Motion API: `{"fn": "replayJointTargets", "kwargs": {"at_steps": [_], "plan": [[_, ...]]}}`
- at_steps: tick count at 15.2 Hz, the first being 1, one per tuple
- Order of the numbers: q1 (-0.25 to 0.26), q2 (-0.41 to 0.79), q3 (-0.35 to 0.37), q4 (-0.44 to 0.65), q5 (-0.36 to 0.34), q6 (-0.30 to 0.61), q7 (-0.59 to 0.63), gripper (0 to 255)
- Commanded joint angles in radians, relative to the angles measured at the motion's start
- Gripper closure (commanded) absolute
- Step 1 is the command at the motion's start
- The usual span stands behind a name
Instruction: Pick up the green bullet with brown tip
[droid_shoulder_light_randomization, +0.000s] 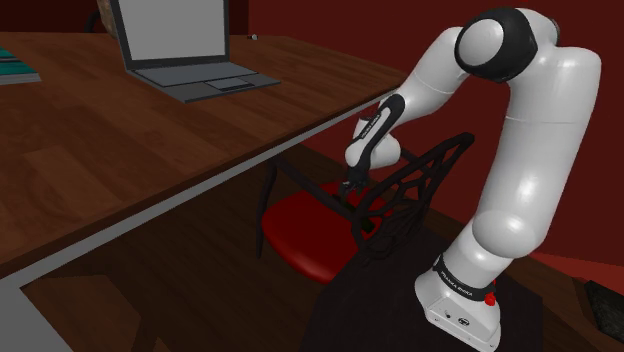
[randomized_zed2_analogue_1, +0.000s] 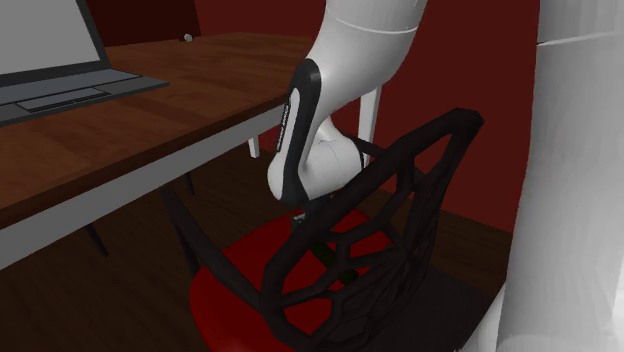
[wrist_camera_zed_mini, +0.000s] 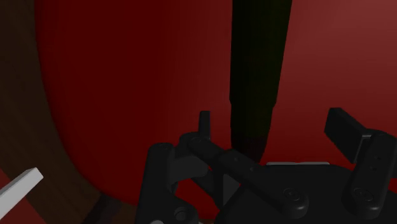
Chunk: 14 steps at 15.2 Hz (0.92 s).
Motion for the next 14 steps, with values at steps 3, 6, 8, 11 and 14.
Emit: {"fn": "replayJointTargets", "kwargs": {"at_steps": [3,6,8,11,14], "plan": [[-0.025,0.072,0.023,0.015,0.028,0.056,-0.024,0],[-0.042,0.131,0.044,0.032,0.045,0.098,-0.036,0],[-0.042,0.131,0.045,0.032,0.045,0.098,-0.035,0],[-0.042,0.128,0.044,0.030,0.044,0.097,-0.036,255],[-0.042,0.128,0.044,0.030,0.044,0.097,-0.036,255]]}}
